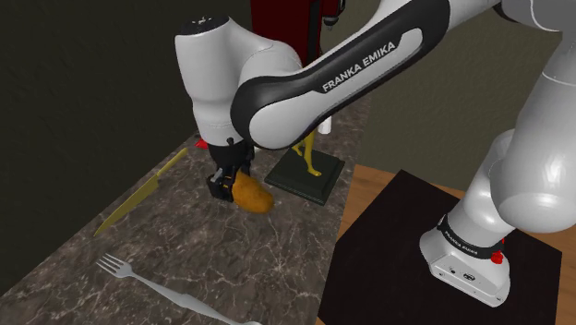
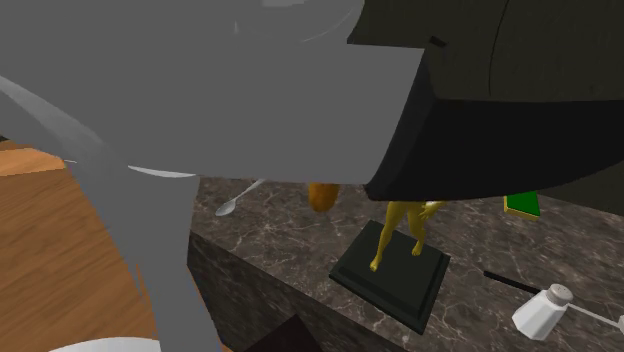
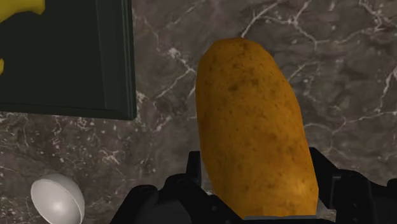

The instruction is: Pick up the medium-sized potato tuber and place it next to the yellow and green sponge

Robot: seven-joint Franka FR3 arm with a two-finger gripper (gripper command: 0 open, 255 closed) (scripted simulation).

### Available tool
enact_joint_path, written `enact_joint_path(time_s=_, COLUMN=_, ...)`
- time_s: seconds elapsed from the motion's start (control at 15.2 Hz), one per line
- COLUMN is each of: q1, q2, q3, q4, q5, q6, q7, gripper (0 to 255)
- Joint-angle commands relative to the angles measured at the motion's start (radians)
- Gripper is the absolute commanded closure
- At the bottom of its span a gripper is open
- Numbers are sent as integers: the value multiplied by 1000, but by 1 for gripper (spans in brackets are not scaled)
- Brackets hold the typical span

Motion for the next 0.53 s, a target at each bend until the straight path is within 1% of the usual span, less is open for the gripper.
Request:
enact_joint_path(time_s=0.0, q1=-1, q2=-12, q3=2, q4=16, q5=9, q6=-26, q7=-7, gripper=255)
enact_joint_path(time_s=0.46, q1=-5, q2=-45, q3=5, q4=75, q5=34, q6=-112, q7=-28, gripper=255)
